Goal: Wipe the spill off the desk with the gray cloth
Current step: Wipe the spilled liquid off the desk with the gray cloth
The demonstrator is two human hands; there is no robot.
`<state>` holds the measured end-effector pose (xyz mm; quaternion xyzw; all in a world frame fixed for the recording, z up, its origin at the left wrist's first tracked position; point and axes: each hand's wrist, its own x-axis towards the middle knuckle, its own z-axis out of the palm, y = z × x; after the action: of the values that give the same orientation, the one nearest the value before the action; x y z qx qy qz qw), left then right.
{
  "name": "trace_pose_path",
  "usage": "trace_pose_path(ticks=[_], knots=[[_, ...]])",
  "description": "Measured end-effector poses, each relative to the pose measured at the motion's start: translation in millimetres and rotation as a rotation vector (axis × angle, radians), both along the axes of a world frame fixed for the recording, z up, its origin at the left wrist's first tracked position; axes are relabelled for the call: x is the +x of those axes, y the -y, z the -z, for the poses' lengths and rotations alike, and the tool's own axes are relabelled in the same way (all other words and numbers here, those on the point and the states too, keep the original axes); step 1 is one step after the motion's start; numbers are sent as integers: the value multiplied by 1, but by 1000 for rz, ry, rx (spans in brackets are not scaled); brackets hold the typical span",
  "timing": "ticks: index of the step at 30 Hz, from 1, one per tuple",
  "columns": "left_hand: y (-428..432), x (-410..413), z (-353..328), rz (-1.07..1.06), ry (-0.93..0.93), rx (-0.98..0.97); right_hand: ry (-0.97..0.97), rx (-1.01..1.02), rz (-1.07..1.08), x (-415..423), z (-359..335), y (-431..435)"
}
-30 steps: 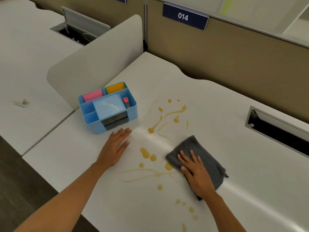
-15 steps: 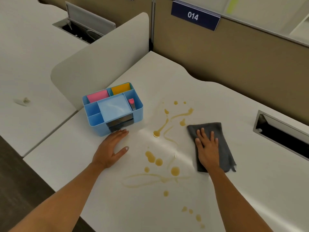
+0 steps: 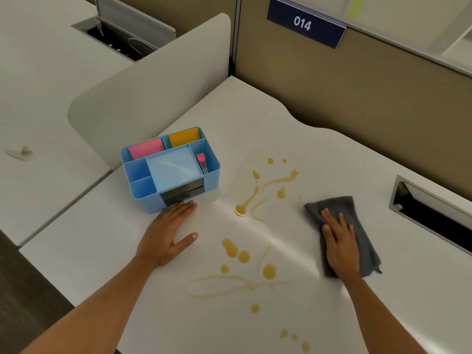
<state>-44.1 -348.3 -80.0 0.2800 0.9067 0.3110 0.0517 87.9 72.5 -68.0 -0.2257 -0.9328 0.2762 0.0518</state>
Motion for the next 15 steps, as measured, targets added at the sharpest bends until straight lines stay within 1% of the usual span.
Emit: trace_pose_path(ticks=[2,5,11,15], knots=[[0,0,1,1,-11,4,36,31,131,-34,-1,-13],[0,1,1,-1,-35,9,123,104,201,-84,-3,-20],[0,0,6,-7,-40,25,271,224,152,-157,-5,-9],[0,1,6,-14,-39,24,249,245,97,-184,-6,10]])
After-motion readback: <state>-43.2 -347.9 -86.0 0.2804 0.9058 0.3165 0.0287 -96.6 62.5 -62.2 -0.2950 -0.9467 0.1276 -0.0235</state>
